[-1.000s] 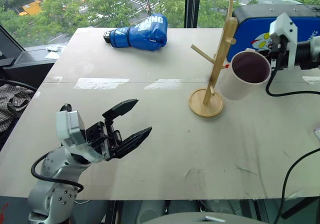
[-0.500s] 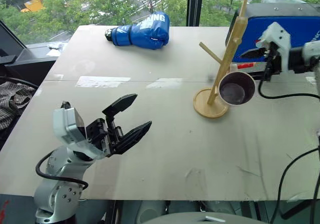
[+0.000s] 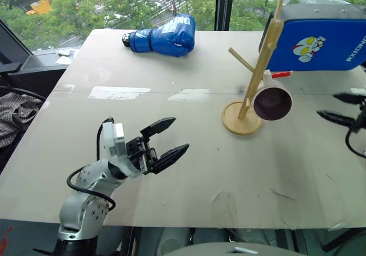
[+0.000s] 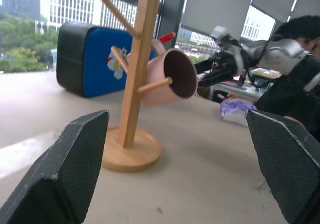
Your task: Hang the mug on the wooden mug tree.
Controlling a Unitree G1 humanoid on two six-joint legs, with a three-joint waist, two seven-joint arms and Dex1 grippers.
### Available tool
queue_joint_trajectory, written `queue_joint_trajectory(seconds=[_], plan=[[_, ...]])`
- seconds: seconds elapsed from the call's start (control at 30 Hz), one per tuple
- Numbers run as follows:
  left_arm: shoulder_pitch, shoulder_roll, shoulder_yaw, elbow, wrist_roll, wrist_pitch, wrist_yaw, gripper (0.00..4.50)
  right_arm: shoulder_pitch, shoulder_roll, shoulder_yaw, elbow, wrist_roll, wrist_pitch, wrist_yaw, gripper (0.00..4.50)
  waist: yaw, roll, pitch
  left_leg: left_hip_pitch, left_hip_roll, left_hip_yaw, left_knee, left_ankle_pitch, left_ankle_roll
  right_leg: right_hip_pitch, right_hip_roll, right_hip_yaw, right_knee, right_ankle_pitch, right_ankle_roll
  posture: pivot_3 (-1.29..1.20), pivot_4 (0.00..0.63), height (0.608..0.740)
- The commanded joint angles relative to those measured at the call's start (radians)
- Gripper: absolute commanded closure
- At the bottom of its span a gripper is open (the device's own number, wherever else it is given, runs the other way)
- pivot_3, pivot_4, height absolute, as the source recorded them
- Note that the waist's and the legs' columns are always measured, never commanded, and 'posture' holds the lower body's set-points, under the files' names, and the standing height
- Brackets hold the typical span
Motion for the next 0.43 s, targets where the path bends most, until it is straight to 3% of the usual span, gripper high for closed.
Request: queue_joint_trajectory(seconds=[0.03, 0.23, 0.43], plan=[[0.023, 0.049, 0.020, 0.027, 0.044, 0.020, 0.006, 0.00, 0.156, 0.054, -0.108, -0.147, 0.043, 0.004, -0.038, 0.64, -0.001, 0.000, 0.000, 0.001, 0.000, 0.000, 0.000, -0.001, 0.001, 0.000, 0.000, 0.000, 0.001, 0.000, 0.000, 0.00, 0.150, 0.740], [0.074, 0.091, 0.092, 0.065, 0.087, 0.066, 0.107, 0.00, 0.415, 0.194, -0.170, -0.242, 0.063, -0.088, -0.075, 0.64, -0.005, 0.000, 0.001, 0.014, 0.000, 0.000, -0.002, -0.003, 0.005, 0.013, 0.000, 0.000, -0.001, 0.000, 0.000, 0.00, 0.150, 0.740], [0.084, 0.115, 0.102, 0.058, 0.080, 0.132, 0.136, 0.00, 0.478, 0.233, -0.179, -0.266, 0.099, -0.129, -0.108, 0.64, -0.012, 0.000, 0.001, 0.016, 0.000, 0.000, -0.001, -0.003, 0.005, 0.016, 0.000, 0.001, -0.001, 0.000, 0.000, 0.00, 0.150, 0.740]])
